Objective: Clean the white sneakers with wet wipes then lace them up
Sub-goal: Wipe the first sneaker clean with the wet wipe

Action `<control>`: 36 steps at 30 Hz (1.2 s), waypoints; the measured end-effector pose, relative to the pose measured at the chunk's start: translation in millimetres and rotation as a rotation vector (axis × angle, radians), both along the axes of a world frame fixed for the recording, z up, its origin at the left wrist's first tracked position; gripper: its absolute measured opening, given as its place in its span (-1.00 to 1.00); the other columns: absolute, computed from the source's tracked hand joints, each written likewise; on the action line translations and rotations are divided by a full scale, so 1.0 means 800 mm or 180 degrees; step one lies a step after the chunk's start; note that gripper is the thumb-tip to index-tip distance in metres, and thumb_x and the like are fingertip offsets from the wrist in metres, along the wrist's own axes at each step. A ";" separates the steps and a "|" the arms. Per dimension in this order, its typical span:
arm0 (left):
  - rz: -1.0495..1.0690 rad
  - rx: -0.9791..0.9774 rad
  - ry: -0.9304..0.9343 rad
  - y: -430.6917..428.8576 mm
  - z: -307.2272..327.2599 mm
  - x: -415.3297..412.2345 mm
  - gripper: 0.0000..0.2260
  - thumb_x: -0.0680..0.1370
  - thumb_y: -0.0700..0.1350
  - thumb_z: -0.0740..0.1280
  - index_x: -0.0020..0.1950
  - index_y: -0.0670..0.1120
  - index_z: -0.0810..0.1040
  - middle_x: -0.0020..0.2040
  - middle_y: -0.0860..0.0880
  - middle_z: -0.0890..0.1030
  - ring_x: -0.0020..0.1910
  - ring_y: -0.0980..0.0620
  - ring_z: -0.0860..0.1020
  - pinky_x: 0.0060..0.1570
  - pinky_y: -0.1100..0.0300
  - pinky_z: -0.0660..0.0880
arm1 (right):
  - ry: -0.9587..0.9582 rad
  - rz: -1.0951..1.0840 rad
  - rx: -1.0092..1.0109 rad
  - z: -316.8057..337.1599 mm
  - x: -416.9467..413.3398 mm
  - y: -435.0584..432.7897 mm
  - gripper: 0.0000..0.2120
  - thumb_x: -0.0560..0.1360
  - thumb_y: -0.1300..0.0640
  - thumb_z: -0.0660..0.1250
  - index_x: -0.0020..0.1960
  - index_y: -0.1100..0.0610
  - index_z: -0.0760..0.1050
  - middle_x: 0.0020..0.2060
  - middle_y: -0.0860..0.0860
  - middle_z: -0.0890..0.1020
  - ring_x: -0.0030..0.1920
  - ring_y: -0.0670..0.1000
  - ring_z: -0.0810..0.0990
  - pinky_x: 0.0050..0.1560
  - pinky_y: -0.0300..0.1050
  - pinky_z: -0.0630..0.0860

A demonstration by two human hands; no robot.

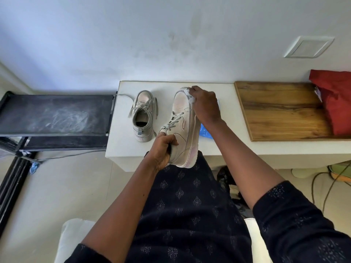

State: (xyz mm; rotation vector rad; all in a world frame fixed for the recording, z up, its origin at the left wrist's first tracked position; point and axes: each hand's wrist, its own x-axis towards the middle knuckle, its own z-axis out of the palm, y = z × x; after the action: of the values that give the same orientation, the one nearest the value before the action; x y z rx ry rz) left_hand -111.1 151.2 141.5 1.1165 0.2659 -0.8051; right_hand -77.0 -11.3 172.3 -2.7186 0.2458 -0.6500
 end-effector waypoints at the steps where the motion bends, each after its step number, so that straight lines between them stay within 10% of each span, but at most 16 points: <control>1: 0.0024 -0.0024 0.0005 0.001 -0.001 0.000 -0.76 0.37 -0.49 0.12 -0.21 -0.14 0.29 -0.23 -0.13 0.44 -0.21 -0.10 0.46 -0.06 -0.01 0.47 | -0.0149 0.0072 0.0097 -0.004 -0.003 0.004 -0.66 0.43 0.43 0.18 0.11 0.23 0.58 0.04 0.09 0.63 -0.11 0.22 0.61 -0.10 -0.08 0.48; 9: 0.0076 -0.0327 0.0078 0.007 -0.010 0.004 -0.45 0.16 -0.38 0.21 0.16 -0.23 0.41 0.02 -0.26 0.48 0.02 -0.24 0.49 0.20 -0.23 0.40 | -0.0582 0.0059 0.0142 -0.050 -0.051 0.043 -0.69 0.35 0.51 0.32 0.07 0.34 0.58 0.09 0.22 0.61 0.11 0.20 0.59 0.02 -0.09 0.54; 18: -0.0058 -0.0637 0.0094 0.014 -0.012 0.005 -0.65 0.32 -0.40 0.10 -0.01 -0.31 0.57 -0.09 -0.24 0.61 -0.11 -0.18 0.61 0.11 -0.11 0.50 | -0.0330 0.0216 -0.0156 -0.061 -0.064 0.055 -0.60 0.45 0.31 0.03 0.13 0.37 0.54 0.11 0.28 0.58 0.09 0.30 0.58 -0.09 0.12 0.57; 24: -0.0013 -0.0347 0.0067 0.023 -0.006 0.025 -0.53 0.18 -0.35 0.19 0.09 -0.25 0.44 -0.08 -0.19 0.49 -0.12 -0.17 0.52 -0.02 -0.04 0.56 | -0.0239 0.0272 -0.0080 -0.016 -0.022 0.051 -0.62 0.39 0.52 0.19 0.16 0.35 0.52 0.13 0.27 0.56 0.05 0.25 0.60 -0.07 0.09 0.58; 32: 0.0051 -0.0226 0.0108 0.032 -0.017 0.020 -0.34 0.04 -0.28 0.30 0.16 -0.14 0.37 0.04 -0.19 0.40 0.01 -0.20 0.41 -0.08 -0.03 0.53 | 0.0324 -0.0152 0.0165 0.004 0.049 0.026 -0.74 0.48 0.30 0.17 0.01 0.18 0.61 -0.11 0.15 0.65 -0.09 0.26 0.57 -0.26 -0.17 0.27; 36: 0.0199 -0.0200 0.0126 0.037 -0.023 0.017 -0.50 0.13 -0.31 0.21 0.07 -0.19 0.42 -0.07 -0.19 0.46 -0.11 -0.18 0.48 -0.12 -0.01 0.54 | -0.0135 0.0063 0.0164 0.003 0.036 0.037 -0.71 0.39 0.44 0.22 -0.04 0.21 0.63 -0.13 0.13 0.67 -0.19 0.25 0.61 -0.26 -0.10 0.46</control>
State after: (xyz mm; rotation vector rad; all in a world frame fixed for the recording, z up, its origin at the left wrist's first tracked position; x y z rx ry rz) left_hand -97.5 180.4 122.9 1.0296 0.3052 -0.7756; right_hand -48.6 18.0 174.6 -2.6516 0.2218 -0.6853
